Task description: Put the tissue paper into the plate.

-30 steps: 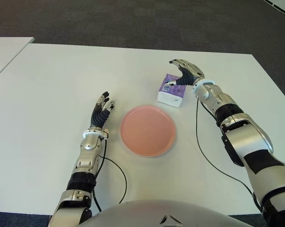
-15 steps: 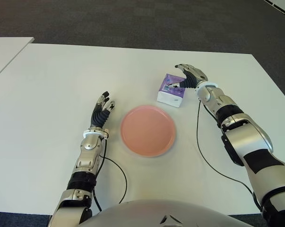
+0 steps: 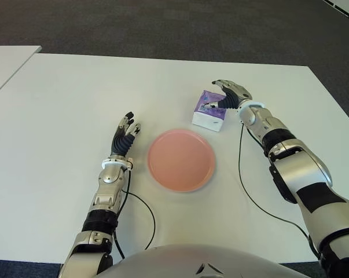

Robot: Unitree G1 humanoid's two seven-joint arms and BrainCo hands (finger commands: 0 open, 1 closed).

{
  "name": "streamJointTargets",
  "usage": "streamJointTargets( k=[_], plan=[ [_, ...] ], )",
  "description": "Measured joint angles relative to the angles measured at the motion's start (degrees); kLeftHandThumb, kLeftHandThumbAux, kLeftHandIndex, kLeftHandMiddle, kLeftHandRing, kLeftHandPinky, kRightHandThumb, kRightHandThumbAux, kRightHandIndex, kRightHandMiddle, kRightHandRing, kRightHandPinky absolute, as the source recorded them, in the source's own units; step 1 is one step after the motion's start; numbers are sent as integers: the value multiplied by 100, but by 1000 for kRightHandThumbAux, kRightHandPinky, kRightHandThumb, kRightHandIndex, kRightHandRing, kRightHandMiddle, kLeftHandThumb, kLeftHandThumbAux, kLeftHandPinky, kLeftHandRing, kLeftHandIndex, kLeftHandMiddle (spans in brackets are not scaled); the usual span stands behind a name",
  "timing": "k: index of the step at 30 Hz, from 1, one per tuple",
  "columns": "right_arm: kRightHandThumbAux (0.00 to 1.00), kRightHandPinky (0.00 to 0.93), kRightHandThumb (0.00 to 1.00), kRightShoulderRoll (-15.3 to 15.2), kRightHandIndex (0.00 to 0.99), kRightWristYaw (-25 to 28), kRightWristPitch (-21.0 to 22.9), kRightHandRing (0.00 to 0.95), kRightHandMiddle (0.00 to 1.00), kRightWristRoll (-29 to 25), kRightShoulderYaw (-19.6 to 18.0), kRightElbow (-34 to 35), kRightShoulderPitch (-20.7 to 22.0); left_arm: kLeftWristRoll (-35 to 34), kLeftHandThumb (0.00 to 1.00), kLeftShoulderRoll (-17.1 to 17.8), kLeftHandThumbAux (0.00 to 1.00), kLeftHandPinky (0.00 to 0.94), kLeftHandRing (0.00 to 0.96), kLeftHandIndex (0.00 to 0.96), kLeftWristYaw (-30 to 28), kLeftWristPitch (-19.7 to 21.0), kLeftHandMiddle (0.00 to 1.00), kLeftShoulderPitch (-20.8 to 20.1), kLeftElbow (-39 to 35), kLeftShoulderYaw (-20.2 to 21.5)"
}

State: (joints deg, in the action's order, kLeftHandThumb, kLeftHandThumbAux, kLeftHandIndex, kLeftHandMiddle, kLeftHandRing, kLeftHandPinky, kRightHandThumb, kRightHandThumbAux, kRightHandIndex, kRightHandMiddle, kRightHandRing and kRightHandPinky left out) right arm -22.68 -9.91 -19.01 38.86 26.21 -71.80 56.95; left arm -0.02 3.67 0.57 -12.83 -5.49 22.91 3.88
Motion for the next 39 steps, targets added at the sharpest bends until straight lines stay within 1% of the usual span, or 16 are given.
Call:
streamJointTargets(
  k=[14,20,24,31,39],
  plan=[
    [439,0,159,114,0,129,-17,0,0,16,130,13,-39,-9,0,-1,520,0,0,0,-1,19,16,-23,11,7],
    [445,0,159,117,0,139,-84,0,0,14,179,133,-73,-8,0,-1,520,0,0,0,-1,17,13,-26,18,7],
    [444,0,159,112,0,148,-197,0,0,11,191,306,-107,-7,0,-1,517,0,0,0,-1,17,14,-30,21,8],
    [439,0,159,71,0,165,-536,0,0,-2,191,627,-229,2,0,0,512,0,0,0,-1,4,18,-48,48,2],
    [439,0,160,22,0,200,-779,0,0,0,198,809,-346,14,0,0,508,0,0,0,3,-37,21,-57,83,-7]
  ],
)
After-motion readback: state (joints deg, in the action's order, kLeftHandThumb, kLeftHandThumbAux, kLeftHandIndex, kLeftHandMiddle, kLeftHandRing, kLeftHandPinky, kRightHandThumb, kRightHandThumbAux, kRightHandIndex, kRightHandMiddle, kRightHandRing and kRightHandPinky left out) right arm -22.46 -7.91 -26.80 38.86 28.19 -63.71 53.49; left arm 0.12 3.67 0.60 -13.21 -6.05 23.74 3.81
